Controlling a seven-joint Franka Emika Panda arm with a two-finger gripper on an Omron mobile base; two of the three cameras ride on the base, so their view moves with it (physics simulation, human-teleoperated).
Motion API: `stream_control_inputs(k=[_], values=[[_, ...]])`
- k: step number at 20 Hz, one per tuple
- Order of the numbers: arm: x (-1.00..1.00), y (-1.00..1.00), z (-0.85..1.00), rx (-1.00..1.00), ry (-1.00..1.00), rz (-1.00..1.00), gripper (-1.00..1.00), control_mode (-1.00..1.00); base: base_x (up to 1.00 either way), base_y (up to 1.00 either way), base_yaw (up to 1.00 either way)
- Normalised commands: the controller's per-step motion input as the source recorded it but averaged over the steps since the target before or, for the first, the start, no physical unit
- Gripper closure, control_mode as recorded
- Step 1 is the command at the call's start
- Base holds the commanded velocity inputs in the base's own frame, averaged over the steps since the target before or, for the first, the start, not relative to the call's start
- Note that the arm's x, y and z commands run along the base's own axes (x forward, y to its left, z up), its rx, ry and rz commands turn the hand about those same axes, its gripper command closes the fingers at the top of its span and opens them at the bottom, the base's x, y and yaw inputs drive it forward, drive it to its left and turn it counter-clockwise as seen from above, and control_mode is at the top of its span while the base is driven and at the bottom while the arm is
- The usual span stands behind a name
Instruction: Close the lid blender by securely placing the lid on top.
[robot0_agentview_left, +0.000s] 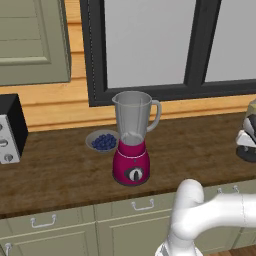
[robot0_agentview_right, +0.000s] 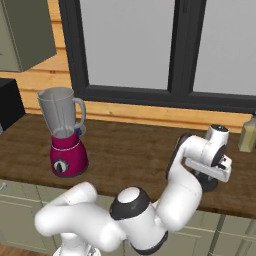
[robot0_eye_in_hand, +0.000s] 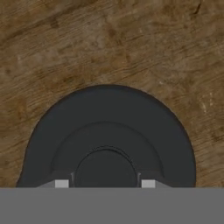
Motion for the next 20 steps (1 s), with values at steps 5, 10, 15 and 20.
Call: stream_control_inputs(k=[5,10,15,20], values=[[-0.40,0.14,0.90,0.00,-0.06,0.04,1.00,-1.00,0.00,0.00,0.00],[-0.35,0.55,0.75,0.00,-0.23,0.00,1.00,-1.00,0.00,0.00,0.00],[-0.19,0.77,0.79,0.00,-0.20,0.00,1.00,-1.00,0.00,0.00,0.00],[-0.08,0.88,0.90,0.00,-0.14,0.00,1.00,-1.00,0.00,0.00,0.00]])
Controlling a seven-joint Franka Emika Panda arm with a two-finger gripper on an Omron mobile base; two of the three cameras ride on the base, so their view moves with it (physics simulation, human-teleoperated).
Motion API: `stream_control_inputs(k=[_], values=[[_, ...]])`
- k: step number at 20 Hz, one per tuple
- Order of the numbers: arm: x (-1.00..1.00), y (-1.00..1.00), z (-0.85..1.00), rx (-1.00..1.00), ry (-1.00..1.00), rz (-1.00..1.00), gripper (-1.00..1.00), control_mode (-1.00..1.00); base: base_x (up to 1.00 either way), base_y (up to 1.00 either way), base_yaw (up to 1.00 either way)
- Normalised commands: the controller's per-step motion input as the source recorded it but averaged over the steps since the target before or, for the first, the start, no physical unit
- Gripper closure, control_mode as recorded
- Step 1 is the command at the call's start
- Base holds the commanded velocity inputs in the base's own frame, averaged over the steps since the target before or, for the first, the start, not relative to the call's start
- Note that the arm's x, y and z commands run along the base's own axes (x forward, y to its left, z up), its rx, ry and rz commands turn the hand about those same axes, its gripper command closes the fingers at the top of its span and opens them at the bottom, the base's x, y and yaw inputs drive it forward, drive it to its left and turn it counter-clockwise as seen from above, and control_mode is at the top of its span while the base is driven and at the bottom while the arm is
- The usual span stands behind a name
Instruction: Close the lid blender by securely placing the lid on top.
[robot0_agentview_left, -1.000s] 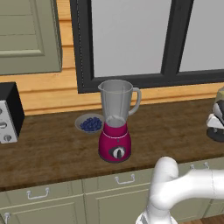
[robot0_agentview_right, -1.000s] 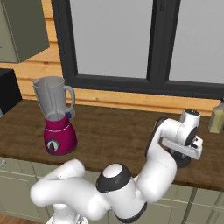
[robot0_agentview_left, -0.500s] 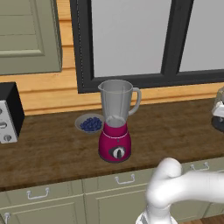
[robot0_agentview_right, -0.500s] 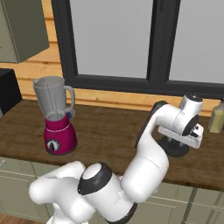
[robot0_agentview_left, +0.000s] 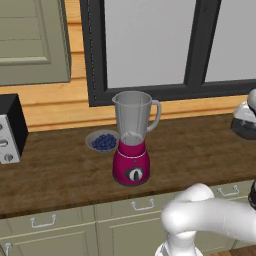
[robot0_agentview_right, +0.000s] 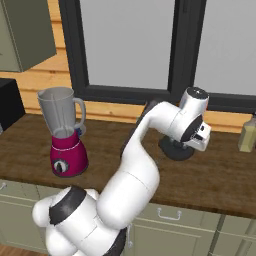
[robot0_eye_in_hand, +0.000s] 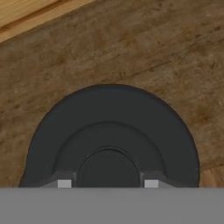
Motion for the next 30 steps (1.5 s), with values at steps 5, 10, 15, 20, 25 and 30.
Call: stream_control_inputs(k=[5,10,15,20,25,30], values=[[-0.09,0.93,0.93,0.00,-0.15,0.00,1.00,-1.00,0.00,0.00,0.00],[-0.07,0.91,0.95,0.00,-0.15,0.00,1.00,-1.00,0.00,0.00,0.00],[-0.02,0.90,0.88,0.00,-0.11,0.00,1.00,-1.00,0.00,0.00,0.00],[0.00,0.91,0.70,0.00,-0.04,0.00,1.00,-1.00,0.00,0.00,0.00],[0.00,0.89,0.54,0.00,0.00,0.00,1.00,-1.00,0.00,0.00,0.00],[0.00,0.86,0.45,0.00,0.00,0.00,1.00,-1.00,0.00,0.00,0.00]])
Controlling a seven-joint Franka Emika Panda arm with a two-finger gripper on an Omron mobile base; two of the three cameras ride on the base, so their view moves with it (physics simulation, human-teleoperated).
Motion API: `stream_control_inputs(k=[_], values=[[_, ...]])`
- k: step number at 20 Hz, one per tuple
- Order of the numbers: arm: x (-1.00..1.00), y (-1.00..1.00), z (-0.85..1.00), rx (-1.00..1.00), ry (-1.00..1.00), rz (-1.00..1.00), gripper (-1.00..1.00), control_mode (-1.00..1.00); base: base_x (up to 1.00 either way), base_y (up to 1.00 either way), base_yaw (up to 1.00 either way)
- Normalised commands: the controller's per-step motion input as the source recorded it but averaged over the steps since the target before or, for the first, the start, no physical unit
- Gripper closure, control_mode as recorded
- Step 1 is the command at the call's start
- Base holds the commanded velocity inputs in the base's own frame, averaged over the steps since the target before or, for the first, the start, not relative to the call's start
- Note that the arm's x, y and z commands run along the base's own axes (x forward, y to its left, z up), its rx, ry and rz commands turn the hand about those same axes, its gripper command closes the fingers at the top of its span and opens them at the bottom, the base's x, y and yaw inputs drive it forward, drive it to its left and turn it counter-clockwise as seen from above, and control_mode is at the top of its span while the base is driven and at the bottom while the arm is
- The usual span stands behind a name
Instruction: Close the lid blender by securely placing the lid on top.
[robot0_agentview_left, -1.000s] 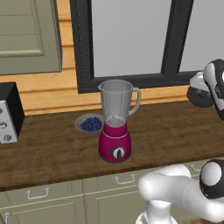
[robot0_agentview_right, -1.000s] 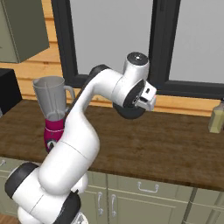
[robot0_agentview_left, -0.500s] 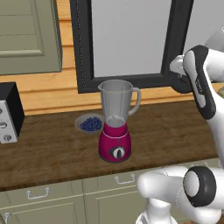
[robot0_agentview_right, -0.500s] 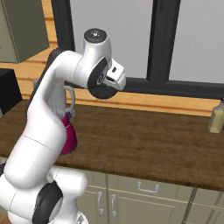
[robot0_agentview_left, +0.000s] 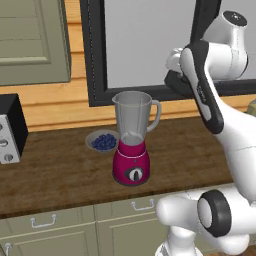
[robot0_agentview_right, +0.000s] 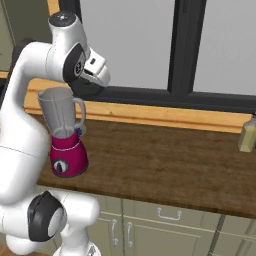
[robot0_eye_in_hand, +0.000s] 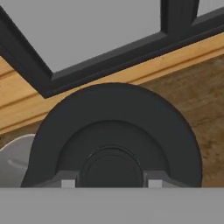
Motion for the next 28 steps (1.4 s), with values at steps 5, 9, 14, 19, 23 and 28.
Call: stream_control_inputs(k=[5,9,14,19,23,28], values=[[0.00,0.79,0.20,0.00,0.04,0.00,1.00,-1.00,0.00,0.00,0.00],[0.00,0.70,0.05,0.00,0.07,0.00,1.00,-1.00,0.00,0.00,0.00],[0.03,0.67,0.01,0.00,0.12,0.00,1.00,-1.00,0.00,0.00,0.00],[0.11,0.49,0.00,0.00,0.19,0.00,1.00,-1.00,0.00,0.00,0.00],[0.22,0.26,-0.02,0.00,0.18,0.00,1.00,-1.00,0.00,0.00,0.00],[0.22,0.10,-0.09,0.00,0.05,0.00,1.00,-1.00,0.00,0.00,0.00]])
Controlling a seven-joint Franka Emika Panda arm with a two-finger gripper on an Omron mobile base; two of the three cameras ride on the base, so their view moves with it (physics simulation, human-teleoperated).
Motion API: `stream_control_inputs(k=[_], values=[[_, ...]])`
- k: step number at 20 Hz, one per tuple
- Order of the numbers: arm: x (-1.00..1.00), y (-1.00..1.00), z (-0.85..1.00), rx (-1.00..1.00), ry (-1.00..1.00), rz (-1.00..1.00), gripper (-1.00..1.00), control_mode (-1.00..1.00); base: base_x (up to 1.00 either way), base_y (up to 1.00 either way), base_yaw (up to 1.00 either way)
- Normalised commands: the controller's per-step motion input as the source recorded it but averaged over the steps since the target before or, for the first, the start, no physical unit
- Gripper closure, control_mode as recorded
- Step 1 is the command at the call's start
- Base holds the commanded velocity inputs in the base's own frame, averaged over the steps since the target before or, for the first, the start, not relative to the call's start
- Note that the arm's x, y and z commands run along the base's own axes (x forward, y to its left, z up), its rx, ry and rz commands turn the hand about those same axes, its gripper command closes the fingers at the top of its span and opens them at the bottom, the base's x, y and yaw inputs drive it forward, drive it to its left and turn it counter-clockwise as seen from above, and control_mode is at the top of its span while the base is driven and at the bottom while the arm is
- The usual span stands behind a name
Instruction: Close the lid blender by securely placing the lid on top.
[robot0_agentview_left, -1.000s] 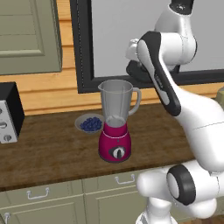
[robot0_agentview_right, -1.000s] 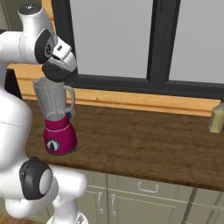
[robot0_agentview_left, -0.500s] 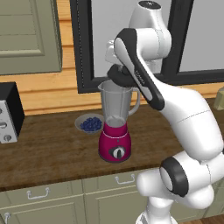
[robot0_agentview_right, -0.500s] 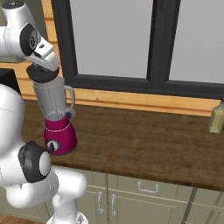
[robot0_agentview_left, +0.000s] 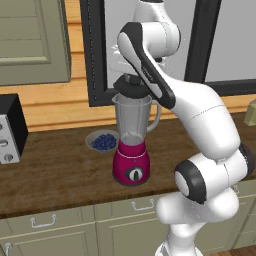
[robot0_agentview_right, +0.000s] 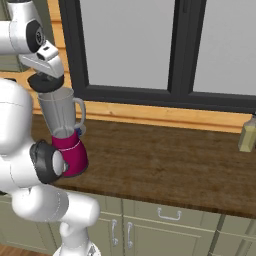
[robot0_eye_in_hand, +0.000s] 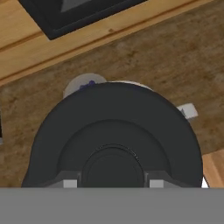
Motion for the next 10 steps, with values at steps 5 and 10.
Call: stream_control_inputs(k=[5,10], values=[[0.11,0.00,-0.28,0.00,0.00,0.00,1.00,-1.00,0.00,0.00,0.00],[0.06,0.00,-0.36,0.00,0.00,0.00,1.00,-1.00,0.00,0.00,0.00]])
